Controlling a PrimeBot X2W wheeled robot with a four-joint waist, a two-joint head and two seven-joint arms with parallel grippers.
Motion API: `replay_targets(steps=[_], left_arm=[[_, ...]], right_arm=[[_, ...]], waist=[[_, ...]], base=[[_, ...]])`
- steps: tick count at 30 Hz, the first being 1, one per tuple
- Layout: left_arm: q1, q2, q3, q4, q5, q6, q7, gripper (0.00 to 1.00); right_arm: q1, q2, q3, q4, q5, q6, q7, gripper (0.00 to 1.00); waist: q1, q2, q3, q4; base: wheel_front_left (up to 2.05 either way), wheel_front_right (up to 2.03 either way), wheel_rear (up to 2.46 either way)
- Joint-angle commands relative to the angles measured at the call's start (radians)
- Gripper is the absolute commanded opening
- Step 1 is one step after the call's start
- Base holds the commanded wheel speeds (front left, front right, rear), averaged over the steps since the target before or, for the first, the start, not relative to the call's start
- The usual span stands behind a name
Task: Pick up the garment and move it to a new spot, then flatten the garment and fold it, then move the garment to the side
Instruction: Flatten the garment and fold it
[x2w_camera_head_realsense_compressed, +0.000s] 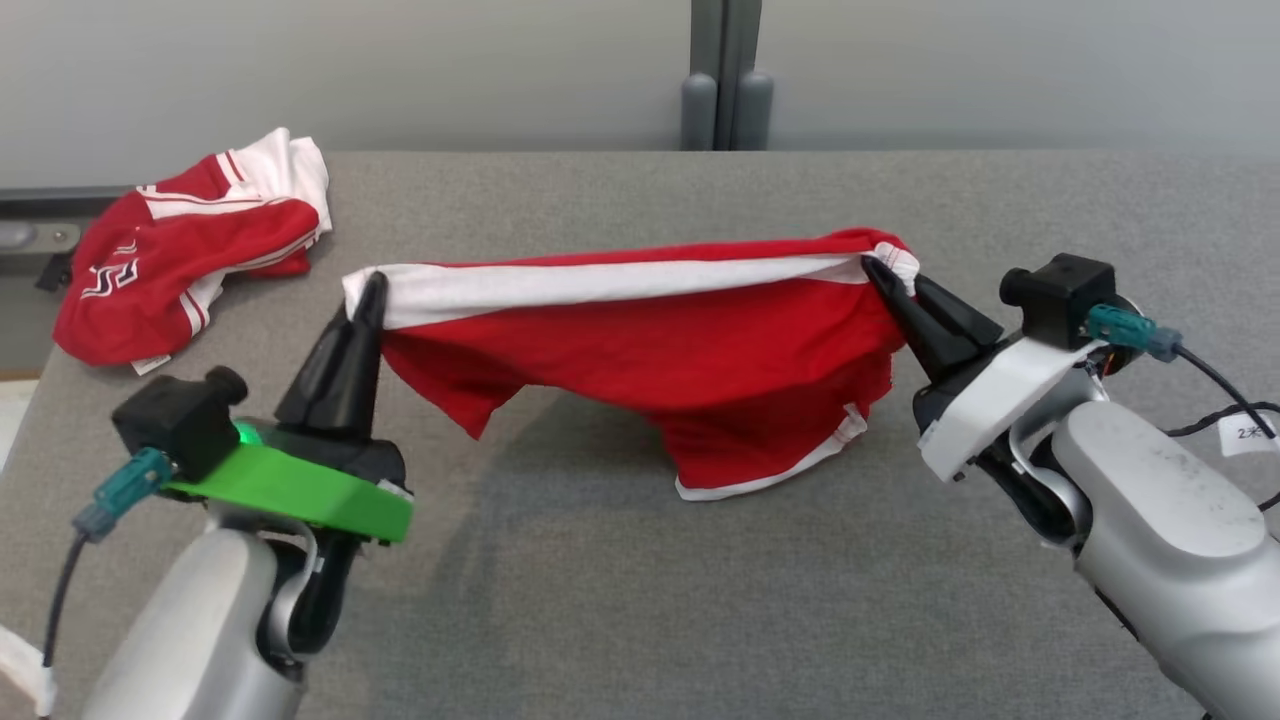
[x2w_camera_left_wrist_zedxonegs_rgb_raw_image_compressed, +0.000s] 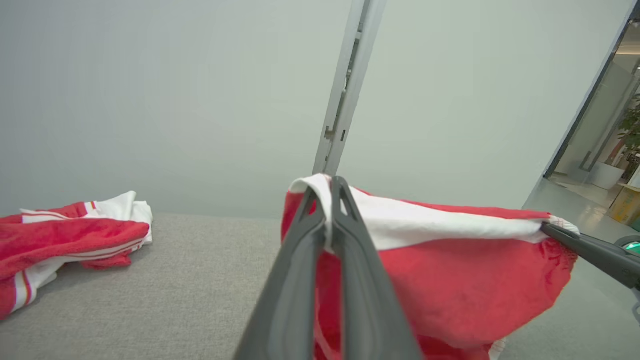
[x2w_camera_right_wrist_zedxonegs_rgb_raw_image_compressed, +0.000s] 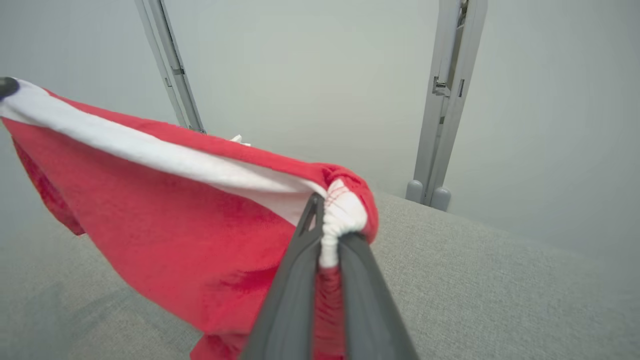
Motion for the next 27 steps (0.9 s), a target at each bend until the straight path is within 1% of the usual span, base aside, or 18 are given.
replay_targets(steps=[1,5,10,13,15,17,19,22,24,27], left_arm=[[0.011,0.020,0.012,-0.039,0.021,-0.002,-0.003,0.00],[-0.013,0.080,0.030,-0.164,0.043,0.011,0.022,0.00],[-0.071,0.144,0.058,-0.323,0.052,0.028,0.095,0.00],[-0.124,0.176,0.075,-0.402,0.050,0.033,0.142,0.00],[-0.158,0.192,0.083,-0.440,0.057,0.035,0.166,0.00],[-0.181,0.197,0.087,-0.460,0.037,0.040,0.198,0.00],[-0.211,0.206,0.092,-0.464,0.029,0.042,0.222,0.00],[-0.242,0.202,0.086,-0.436,0.014,0.040,0.250,0.00],[-0.270,0.199,0.081,-0.407,0.009,0.035,0.261,0.00],[-0.324,0.180,0.079,-0.340,-0.005,0.030,0.263,0.00]], right_arm=[[0.023,-0.017,-0.015,-0.042,-0.002,-0.001,0.002,0.00],[0.057,-0.062,-0.073,-0.213,-0.008,-0.001,0.043,0.00],[0.110,-0.106,-0.192,-0.465,-0.024,-0.001,0.131,0.00],[0.137,-0.110,-0.277,-0.608,-0.042,-0.001,0.198,0.00],[0.156,-0.088,-0.325,-0.688,-0.033,-0.001,0.245,0.00],[0.162,-0.068,-0.361,-0.756,-0.033,-0.001,0.295,0.00],[0.164,-0.049,-0.384,-0.799,-0.049,-0.001,0.336,0.00],[0.157,-0.019,-0.402,-0.821,-0.071,-0.001,0.385,0.00],[0.137,0.007,-0.398,-0.806,-0.072,-0.001,0.411,0.00],[0.078,0.028,-0.376,-0.746,-0.090,-0.001,0.435,0.00]], waist=[[0.0000,0.0000,-0.051,-0.022],[0.0000,0.0000,-0.094,-0.042],[0.0000,0.0000,-0.119,-0.066],[0.0000,0.0000,-0.124,-0.077],[0.0000,0.0000,-0.122,-0.083],[0.0000,0.0000,-0.113,-0.089],[0.0000,0.0000,-0.099,-0.093],[0.0000,0.0000,-0.060,-0.093],[0.0000,0.0000,-0.014,-0.093],[0.0000,0.0000,0.073,-0.095]], base=[[0.00,0.00,0.00],[0.00,0.00,0.00],[0.00,0.00,0.00],[0.00,0.00,0.00],[0.00,0.00,0.00],[0.00,0.00,0.00],[0.00,0.00,0.00],[0.00,0.00,0.00],[0.00,0.00,0.00],[0.00,0.00,0.00]])
